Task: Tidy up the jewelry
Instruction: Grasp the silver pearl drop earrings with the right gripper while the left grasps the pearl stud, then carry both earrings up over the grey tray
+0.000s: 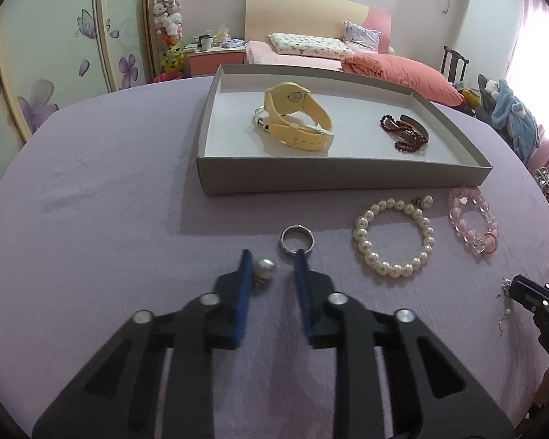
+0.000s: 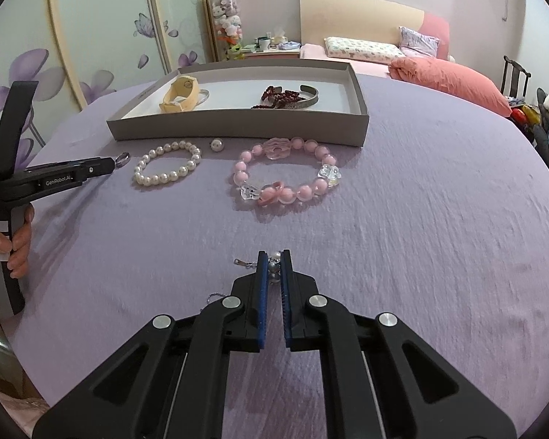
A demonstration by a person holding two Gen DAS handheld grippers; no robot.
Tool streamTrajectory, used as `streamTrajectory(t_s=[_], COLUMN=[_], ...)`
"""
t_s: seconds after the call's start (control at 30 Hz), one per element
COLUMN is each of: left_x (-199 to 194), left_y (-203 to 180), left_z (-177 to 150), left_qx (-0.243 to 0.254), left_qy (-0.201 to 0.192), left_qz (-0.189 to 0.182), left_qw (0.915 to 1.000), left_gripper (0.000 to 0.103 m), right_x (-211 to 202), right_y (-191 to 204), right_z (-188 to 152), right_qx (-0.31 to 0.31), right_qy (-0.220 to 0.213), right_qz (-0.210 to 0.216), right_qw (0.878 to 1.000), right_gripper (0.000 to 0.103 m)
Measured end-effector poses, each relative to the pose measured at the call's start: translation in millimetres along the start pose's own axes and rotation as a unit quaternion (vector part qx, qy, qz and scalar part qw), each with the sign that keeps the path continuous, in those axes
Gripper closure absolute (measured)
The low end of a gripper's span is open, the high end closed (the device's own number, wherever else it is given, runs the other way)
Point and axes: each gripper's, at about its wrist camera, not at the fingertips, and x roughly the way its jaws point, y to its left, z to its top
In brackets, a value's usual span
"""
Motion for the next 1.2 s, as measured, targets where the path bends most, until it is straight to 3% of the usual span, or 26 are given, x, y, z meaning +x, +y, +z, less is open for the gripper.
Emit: streamTrajectory(t_s=[0.07,0.3,0.83,1.2], left_x=[1,-2,-66,-85], left_y=[0,2,23,25], left_z=[1,0,-19,-21], left_qx=[0.000,-0.002,-0.023,-0.030], left_qy=[0.000,-0.003,-0.076,-0.097], left_qz=[0.000,0.003,-0.007,-0.015], left_qw=[1.0000,1.0000,0.9968,0.9947], left_gripper=[0.089,0.089,0.089,0.089], right_x=[0,-3,-32,-47], right_y=[-1,-3,-2,-2], right_z=[0,1,15,27], right_qx=[0.002,0.006,0.007,0.007], right_qy=[0.000,-0.006,-0.067,-0.100], right_qz=[0.001,0.004,0.024,0.021], right_qw=[1.000,1.000,0.997,0.995], right_gripper=[0.095,0.095,0.095,0.095])
